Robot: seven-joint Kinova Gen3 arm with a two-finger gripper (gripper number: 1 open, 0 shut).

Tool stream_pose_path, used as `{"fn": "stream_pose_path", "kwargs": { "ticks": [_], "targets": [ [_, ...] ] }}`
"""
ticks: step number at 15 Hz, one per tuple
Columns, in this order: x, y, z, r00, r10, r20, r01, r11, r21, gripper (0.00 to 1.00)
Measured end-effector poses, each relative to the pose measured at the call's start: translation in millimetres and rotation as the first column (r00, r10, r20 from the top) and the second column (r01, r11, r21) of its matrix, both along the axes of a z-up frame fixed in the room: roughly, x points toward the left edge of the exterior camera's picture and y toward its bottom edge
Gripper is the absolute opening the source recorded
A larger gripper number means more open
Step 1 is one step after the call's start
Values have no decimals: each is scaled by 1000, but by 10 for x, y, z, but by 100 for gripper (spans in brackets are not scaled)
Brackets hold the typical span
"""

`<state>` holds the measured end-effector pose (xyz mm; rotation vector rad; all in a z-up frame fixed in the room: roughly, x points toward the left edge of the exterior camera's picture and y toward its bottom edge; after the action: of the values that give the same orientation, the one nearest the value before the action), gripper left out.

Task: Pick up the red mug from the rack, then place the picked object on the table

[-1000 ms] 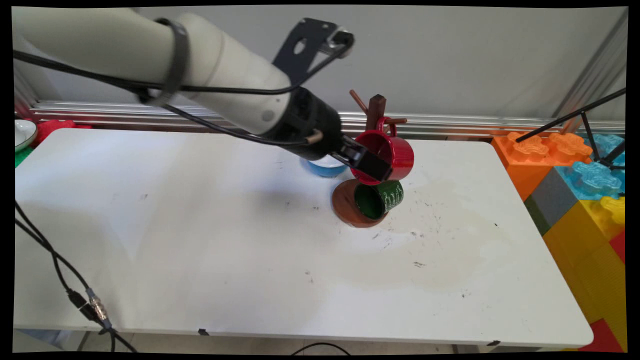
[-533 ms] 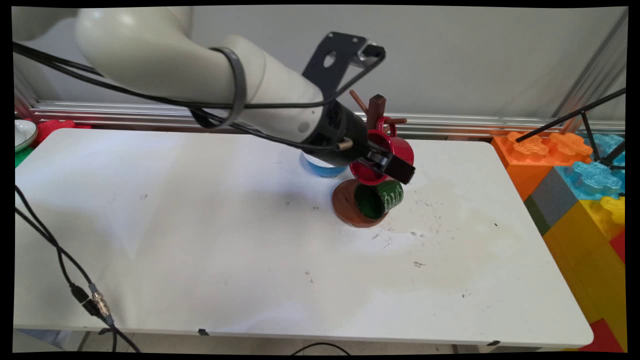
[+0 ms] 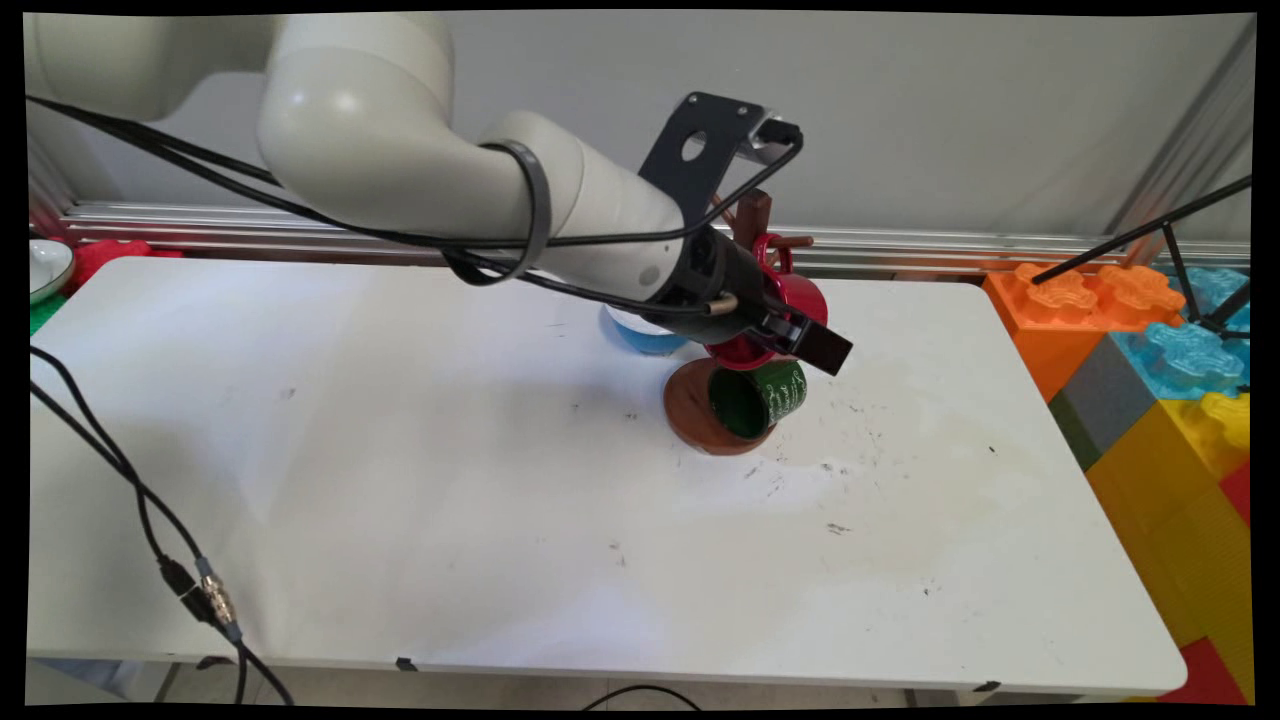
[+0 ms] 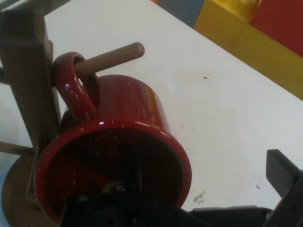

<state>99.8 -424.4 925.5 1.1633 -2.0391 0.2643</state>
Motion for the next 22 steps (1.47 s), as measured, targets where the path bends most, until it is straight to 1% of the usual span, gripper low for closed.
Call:
{"fn": "stream_pose_path", "kwargs": {
  "ticks": [4, 5, 10, 14, 22],
  "targets": [
    [-35, -28, -79, 1000, -3, 2, 3, 1000, -5, 100],
    [-40, -33, -93, 1000, -4, 2, 4, 1000, -7, 0],
    [-63, -74, -156, 1000, -21, 19, 22, 999, -35, 0],
    [-82, -98, -163, 1000, -20, 23, 22, 998, -63, 0],
    [-153, -10, -83, 999, -40, 13, 41, 994, -100, 0]
  ]
}}
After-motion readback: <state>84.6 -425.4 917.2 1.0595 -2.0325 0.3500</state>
